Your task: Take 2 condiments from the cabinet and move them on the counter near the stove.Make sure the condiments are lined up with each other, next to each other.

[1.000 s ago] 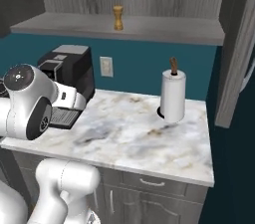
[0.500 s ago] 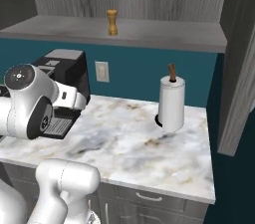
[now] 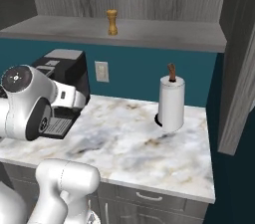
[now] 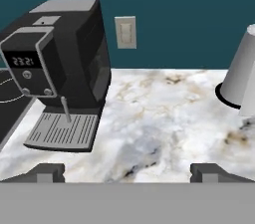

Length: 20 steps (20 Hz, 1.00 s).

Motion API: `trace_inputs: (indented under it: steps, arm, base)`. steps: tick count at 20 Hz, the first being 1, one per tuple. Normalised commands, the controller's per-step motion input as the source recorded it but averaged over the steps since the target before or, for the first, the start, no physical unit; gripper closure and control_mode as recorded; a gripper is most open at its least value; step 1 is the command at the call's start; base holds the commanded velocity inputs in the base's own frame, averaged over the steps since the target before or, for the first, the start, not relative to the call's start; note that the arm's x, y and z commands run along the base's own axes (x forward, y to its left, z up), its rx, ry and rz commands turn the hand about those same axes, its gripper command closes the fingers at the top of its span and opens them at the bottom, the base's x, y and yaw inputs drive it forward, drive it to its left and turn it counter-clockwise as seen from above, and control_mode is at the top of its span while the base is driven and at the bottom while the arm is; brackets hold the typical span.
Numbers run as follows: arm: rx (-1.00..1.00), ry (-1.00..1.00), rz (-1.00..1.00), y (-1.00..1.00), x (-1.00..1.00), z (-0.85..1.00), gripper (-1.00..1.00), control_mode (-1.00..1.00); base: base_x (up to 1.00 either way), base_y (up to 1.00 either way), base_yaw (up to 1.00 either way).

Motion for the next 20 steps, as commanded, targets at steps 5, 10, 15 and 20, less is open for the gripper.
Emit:
trace_inputs:
  steps: [5,10,15,20]
  arm:
    - [-0.01,-0.09,-0.03,-0.15,0.0,0.61,-1.0,-1.0]
    - [-0.01,0.0,-0.1,-0.26,-0.01,0.56,-1.0,-1.0]
    - [-0.04,-0.03,-0.09,-0.16,0.0,0.38,-1.0,-1.0]
    - [-0.02,-0.1,-0.07,-0.09,0.0,0.49,-1.0,-1.0]
  base:
    - [0.0,0.0,0.0]
    - [0.0,0.0,0.0]
    - [0.0,0.0,0.0]
    - [0.0,0.0,0.0]
